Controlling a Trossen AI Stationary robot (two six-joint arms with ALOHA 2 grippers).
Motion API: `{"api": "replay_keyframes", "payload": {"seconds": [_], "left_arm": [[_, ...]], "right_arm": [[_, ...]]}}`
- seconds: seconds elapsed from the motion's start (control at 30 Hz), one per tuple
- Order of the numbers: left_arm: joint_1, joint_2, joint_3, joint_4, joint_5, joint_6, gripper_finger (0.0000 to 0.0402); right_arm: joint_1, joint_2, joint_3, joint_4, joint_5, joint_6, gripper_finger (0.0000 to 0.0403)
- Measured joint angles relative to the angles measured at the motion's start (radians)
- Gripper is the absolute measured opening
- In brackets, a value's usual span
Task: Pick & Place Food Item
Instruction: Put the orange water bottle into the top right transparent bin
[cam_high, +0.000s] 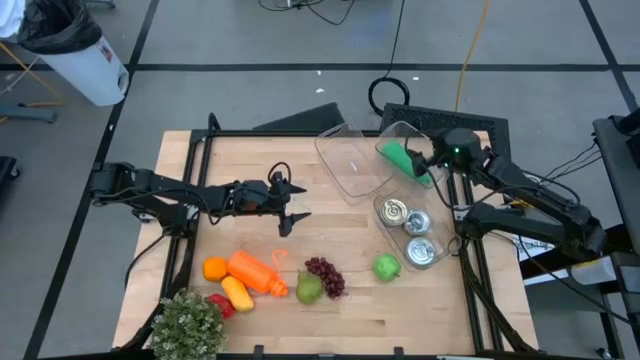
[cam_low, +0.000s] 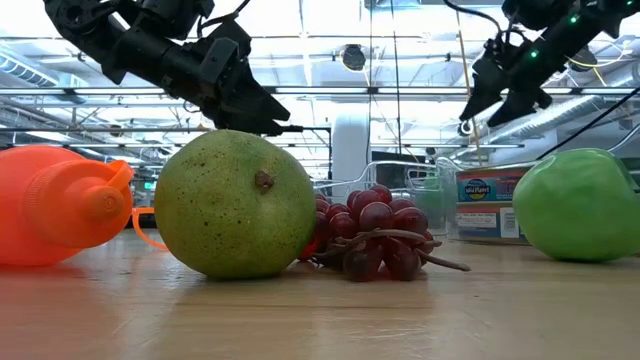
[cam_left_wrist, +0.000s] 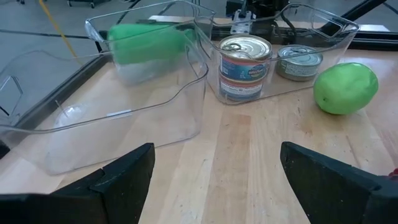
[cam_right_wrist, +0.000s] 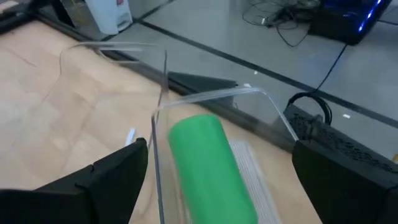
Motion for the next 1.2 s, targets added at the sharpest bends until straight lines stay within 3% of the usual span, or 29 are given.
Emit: {"api": "replay_keyframes", "payload": {"seconds": [0.1, 0.23, 0.37, 0.5, 0.67, 0.8, 0.97, 1.2], "left_arm": [[0.002, 0.0, 0.0, -0.001, -0.001, -0.012, 0.0351], [-0.005, 0.0, 0.003, -0.047, 0.02, -0.048, 0.0351], [-0.067, -0.021, 0.109, -0.412, 0.134, -0.011, 0.0351], [-0.18, -0.013, 0.306, -0.864, 0.151, -0.069, 0.0351], [-0.352, -0.002, 0.425, -1.093, 0.167, -0.126, 0.0351], [-0.471, 0.004, 0.428, -1.153, 0.107, -0.167, 0.0351], [-0.559, 0.093, 0.427, -1.091, -0.008, -0.221, 0.0351], [-0.568, 0.269, 0.426, -0.944, 0.117, -0.217, 0.0351]], "right_arm": [[0.0, 0.002, 0.0, 0.004, -0.046, 0.003, 0.0378], [0.014, 0.002, 0.0, 0.04, -0.24, 0.027, 0.0372], [0.043, 0.002, 0.0, 0.068, -0.384, 0.037, 0.0371], [0.08, 0.002, 0.0, 0.069, -0.389, 0.049, 0.0373], [0.107, 0.002, 0.0, 0.093, -0.387, 0.049, 0.0373], [0.121, 0.003, 0.0, 0.107, -0.385, 0.049, 0.0373], [0.134, 0.002, -0.001, 0.107, -0.386, 0.054, 0.0373], [0.135, 0.003, -0.001, 0.109, -0.384, 0.057, 0.0373]]}}
